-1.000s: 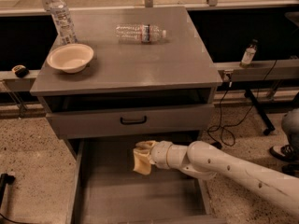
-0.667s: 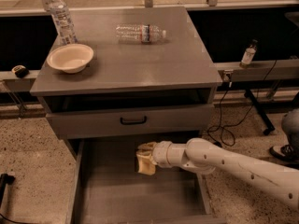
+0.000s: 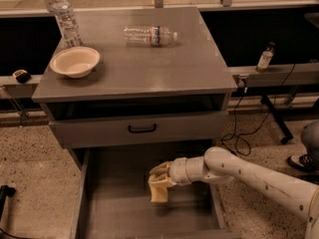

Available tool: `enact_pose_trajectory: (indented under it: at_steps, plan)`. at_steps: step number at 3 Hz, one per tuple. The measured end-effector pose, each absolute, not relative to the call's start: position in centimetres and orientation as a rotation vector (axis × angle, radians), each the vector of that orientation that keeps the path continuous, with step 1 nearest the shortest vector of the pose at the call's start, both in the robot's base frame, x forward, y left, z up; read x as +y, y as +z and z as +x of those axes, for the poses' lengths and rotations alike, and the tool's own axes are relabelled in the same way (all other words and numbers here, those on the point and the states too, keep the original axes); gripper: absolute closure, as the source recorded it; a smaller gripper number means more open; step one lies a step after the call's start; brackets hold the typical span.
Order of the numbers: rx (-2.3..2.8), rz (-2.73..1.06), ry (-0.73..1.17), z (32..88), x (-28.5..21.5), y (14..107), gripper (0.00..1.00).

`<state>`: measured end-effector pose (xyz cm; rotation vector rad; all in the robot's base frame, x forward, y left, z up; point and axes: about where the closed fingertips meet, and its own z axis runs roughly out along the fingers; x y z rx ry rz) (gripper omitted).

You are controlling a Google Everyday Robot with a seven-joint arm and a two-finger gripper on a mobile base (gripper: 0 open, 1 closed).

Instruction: Place sponge into middle drawer

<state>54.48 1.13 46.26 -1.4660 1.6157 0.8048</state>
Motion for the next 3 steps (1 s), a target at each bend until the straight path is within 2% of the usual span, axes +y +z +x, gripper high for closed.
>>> enact_pose_trajectory:
  at_steps: [1,2,3]
  plan:
    - [1.515,-1.486,0.841,50.52,-0.12,47.59,0.04]
    - [1.524,-1.475,0.835,50.23,-0.78,47.44,0.00]
    - [1.524,-1.475,0.835,50.23,-0.78,47.44,0.00]
